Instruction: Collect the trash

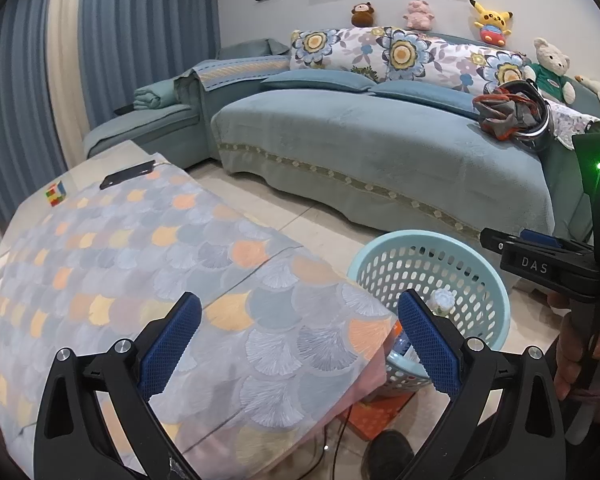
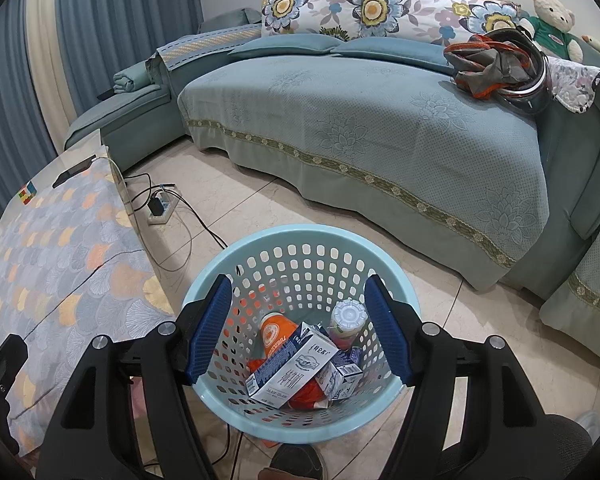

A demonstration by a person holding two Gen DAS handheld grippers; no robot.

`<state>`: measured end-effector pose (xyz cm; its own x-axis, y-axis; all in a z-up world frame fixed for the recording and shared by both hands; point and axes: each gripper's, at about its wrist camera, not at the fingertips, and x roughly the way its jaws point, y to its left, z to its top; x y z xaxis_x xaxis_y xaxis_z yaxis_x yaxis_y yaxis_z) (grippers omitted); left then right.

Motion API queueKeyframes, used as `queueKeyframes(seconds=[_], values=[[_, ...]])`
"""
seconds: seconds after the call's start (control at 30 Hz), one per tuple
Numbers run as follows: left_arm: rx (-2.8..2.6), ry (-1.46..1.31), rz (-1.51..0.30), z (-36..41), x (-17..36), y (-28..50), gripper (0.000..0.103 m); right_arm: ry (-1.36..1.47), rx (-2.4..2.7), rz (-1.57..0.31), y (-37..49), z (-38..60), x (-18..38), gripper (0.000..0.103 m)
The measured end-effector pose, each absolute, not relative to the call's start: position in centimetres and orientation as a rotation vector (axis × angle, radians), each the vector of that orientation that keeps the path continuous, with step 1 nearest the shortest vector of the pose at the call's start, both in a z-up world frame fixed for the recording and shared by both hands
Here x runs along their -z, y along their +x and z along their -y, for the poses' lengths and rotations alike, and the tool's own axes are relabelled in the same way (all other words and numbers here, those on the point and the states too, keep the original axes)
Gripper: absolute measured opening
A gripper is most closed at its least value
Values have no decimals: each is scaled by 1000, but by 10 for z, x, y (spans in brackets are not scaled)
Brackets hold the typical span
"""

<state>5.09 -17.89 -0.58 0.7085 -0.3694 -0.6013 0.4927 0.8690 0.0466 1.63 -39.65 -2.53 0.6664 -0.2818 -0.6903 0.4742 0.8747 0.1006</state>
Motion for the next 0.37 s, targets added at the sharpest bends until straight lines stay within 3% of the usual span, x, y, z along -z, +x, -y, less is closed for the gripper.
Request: queueKeyframes(seconds=[0.37], values=[[461,225,-638,182,7,54,96,284,428,-728,17,398,26,65]])
